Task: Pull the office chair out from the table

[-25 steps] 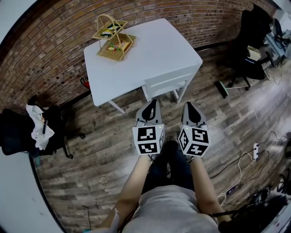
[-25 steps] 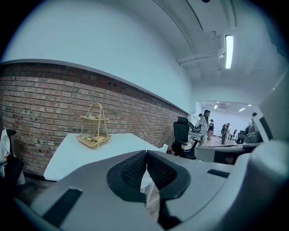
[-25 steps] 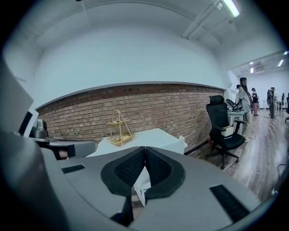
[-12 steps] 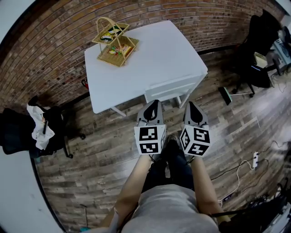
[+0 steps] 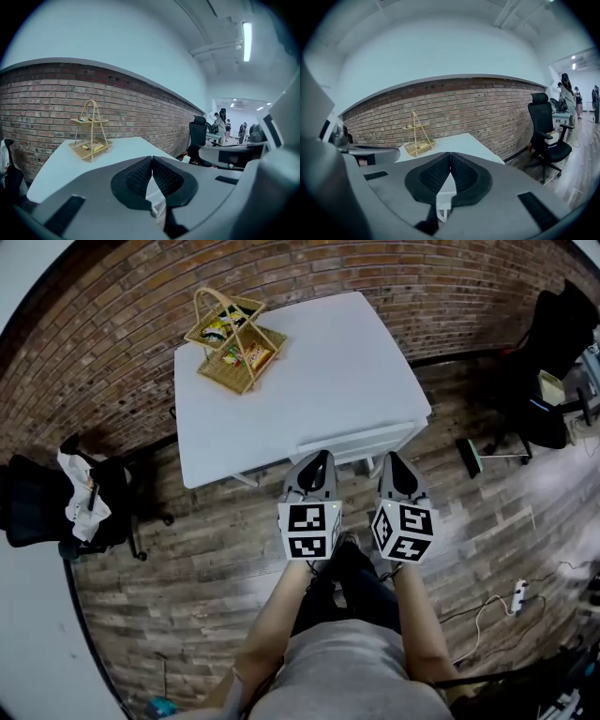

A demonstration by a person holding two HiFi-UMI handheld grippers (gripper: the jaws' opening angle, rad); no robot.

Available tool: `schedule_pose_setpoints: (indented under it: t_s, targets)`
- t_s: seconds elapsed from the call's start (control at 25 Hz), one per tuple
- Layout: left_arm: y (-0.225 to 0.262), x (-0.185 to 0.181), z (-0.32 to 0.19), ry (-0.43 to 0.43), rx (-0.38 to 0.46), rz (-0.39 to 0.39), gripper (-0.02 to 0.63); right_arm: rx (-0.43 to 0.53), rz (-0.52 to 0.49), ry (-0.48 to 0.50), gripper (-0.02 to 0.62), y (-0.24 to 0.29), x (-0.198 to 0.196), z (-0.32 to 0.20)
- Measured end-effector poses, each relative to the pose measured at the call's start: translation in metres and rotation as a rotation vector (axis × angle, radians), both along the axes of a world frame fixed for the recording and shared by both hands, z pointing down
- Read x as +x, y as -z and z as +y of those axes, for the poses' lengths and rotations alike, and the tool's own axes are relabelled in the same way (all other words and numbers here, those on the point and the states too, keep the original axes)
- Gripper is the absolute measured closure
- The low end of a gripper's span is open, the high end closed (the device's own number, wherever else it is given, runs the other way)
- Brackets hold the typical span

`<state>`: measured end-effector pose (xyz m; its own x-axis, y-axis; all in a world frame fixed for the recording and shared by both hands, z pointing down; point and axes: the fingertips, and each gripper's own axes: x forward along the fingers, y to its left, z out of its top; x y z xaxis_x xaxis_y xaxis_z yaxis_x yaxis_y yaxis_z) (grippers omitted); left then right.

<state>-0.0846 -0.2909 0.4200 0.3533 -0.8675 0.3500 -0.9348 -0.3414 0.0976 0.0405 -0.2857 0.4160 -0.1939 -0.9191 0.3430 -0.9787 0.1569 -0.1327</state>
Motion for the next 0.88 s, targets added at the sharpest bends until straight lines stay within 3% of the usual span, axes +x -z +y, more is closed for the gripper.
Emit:
schedule_pose_setpoints:
  t_s: [0.48,0.88]
  targets:
    - [-0.027,0.05,-0.045,-0.05,-0.083,-0.06,0.592,-0.036,-0.044,0.034,0.581,-0.018,0.047,-0.053]
    - [-0.045,0.053,-0.062,-0.153,-0.154,-0.15,0.592,-0.075,-0.073,0.036,0.581,-0.031,0.045,-0.065]
